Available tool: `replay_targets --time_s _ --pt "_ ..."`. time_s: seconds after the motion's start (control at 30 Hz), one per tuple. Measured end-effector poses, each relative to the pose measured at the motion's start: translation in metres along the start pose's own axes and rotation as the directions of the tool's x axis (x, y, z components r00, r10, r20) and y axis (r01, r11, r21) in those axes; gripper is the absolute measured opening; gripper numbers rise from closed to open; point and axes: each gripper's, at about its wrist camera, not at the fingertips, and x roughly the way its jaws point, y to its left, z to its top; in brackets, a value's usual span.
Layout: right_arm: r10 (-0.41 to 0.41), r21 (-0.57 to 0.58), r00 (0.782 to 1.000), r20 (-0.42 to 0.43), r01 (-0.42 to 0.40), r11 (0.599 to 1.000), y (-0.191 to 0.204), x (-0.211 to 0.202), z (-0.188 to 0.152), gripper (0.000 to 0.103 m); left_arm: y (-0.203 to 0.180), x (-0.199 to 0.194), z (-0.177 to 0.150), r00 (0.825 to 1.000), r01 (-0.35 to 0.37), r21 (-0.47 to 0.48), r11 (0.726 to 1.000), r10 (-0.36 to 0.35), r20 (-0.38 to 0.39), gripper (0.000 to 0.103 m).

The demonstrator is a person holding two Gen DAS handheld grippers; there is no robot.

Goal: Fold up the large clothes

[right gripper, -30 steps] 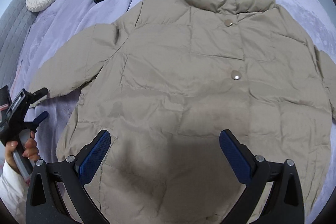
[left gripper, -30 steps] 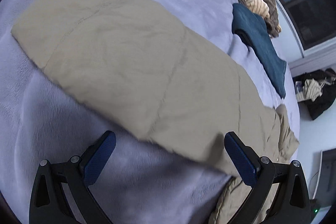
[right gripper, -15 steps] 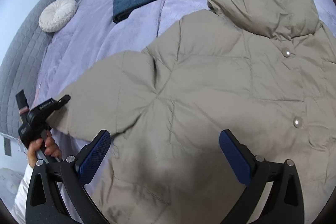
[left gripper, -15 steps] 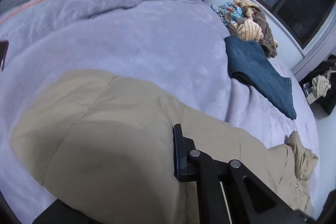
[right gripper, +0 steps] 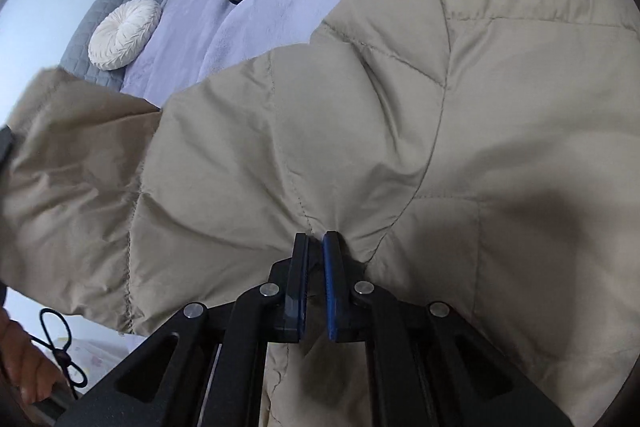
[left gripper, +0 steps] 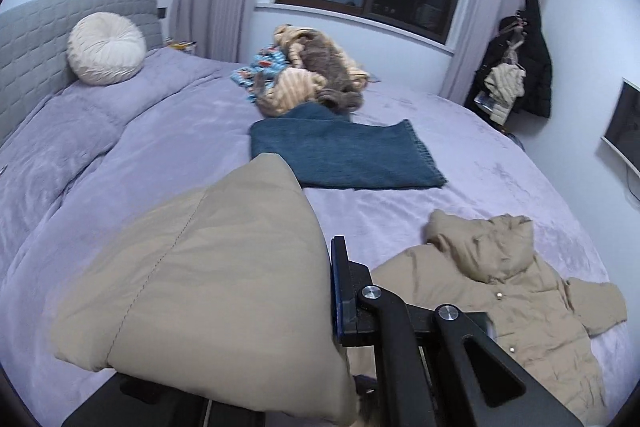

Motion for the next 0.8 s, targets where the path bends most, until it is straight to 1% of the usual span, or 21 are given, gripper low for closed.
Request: replay_targets --time_s 0.1,0.17,0.23,0.3,0.37,0.43,0.5,0.57,0.6,0.63,0.67,0.7,0.73,0.77,0.8 --pt "0.047 0.015 0.999 -0.015 -0.047 0.999 -0.006 -0.019 -0.002 0.008 -0.051 0.013 0.006 0.996 0.087 0.044 0.995 -0.086 -0.017 0.011" --pt "0.041 0.031 0.999 0.007 -0.041 0.999 -0.019 -0.046 -0.008 0.008 -0.091 0.024 0.005 0.989 0.146 0.080 0.986 -0.143 -0.042 0.011" --pt "-0.005 0.037 0.998 0.064 0.003 0.999 -0.039 -0.082 -0.014 0.008 -0.129 0.035 -0.004 0.980 0.192 0.126 0.973 -0.183 -0.079 0.011" --pt "-0.081 0.049 0.988 0.132 0.075 0.996 -0.064 -0.122 -0.022 0.008 -0.171 0.050 -0.018 0.968 0.229 0.176 0.957 -0.205 -0.146 0.011" --pt "-0.157 0.077 0.970 0.184 0.145 0.986 -0.092 -0.157 -0.030 0.008 -0.211 0.066 -0.039 0.959 0.244 0.238 0.940 -0.198 -0.204 0.011" --pt "-0.227 0.112 0.950 0.217 0.207 0.972 -0.120 -0.187 -0.039 0.008 -0.246 0.082 -0.067 0.952 0.244 0.309 0.919 -0.166 -0.258 0.011" --pt "-0.279 0.149 0.932 0.233 0.249 0.957 -0.144 -0.209 -0.046 0.008 -0.271 0.099 -0.095 0.945 0.238 0.376 0.896 -0.125 -0.301 0.011" --pt "-0.309 0.187 0.922 0.234 0.269 0.945 -0.165 -0.223 -0.052 0.008 -0.286 0.113 -0.121 0.939 0.219 0.444 0.869 -0.063 -0.339 0.011" --pt "-0.312 0.199 0.922 0.231 0.269 0.942 -0.173 -0.226 -0.053 0.008 -0.291 0.119 -0.135 0.934 0.204 0.480 0.853 -0.024 -0.355 0.011" --pt "-0.308 0.208 0.923 0.230 0.263 0.942 -0.177 -0.229 -0.054 0.008 -0.293 0.124 -0.143 0.933 0.192 0.501 0.844 0.002 -0.361 0.013" --pt "-0.305 0.214 0.924 0.231 0.257 0.942 -0.181 -0.232 -0.055 0.008 -0.296 0.126 -0.151 0.930 0.188 0.519 0.834 0.019 -0.368 0.031" --pt "-0.301 0.215 0.925 0.234 0.252 0.944 -0.186 -0.232 -0.054 0.008 -0.297 0.125 -0.157 0.927 0.200 0.523 0.828 0.012 -0.374 0.062" --pt "-0.295 0.212 0.926 0.236 0.247 0.945 -0.188 -0.231 -0.053 0.008 -0.298 0.121 -0.160 0.927 0.207 0.522 0.827 0.005 -0.374 0.078" --pt "-0.287 0.212 0.928 0.237 0.239 0.948 -0.188 -0.230 -0.052 0.008 -0.299 0.116 -0.162 0.931 0.205 0.525 0.826 0.001 -0.365 0.099" --pt "-0.279 0.213 0.930 0.239 0.230 0.950 -0.192 -0.235 -0.049 0.008 -0.299 0.108 -0.162 0.939 0.203 0.531 0.822 -0.009 -0.345 0.101"
